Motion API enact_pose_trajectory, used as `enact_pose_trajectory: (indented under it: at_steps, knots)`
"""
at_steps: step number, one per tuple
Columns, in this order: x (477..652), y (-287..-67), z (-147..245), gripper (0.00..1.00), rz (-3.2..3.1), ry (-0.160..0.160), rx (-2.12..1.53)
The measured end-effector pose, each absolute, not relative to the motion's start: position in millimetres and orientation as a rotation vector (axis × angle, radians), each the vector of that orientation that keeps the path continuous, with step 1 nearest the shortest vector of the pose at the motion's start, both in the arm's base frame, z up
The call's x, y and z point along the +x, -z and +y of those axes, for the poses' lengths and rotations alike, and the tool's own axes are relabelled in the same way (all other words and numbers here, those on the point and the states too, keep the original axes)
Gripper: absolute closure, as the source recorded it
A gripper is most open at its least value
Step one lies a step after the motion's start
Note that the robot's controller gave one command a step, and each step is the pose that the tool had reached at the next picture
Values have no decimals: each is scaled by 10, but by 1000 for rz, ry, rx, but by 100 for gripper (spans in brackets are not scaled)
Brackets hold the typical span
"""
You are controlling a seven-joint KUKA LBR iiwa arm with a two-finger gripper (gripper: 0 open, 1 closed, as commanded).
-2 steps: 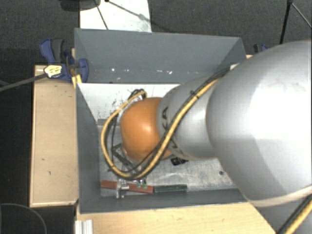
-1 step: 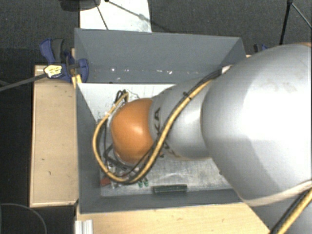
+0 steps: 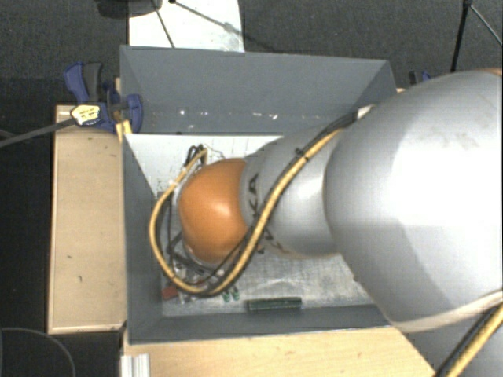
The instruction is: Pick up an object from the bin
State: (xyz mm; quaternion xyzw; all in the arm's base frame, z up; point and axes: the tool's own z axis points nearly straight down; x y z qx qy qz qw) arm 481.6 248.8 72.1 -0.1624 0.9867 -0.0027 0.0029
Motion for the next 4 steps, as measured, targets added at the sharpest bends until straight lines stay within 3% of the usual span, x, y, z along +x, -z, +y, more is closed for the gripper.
enact_pose_trajectory:
  at_steps: [4]
  knots:
    - [4793,-956,2503,100,3100,-1,-506]
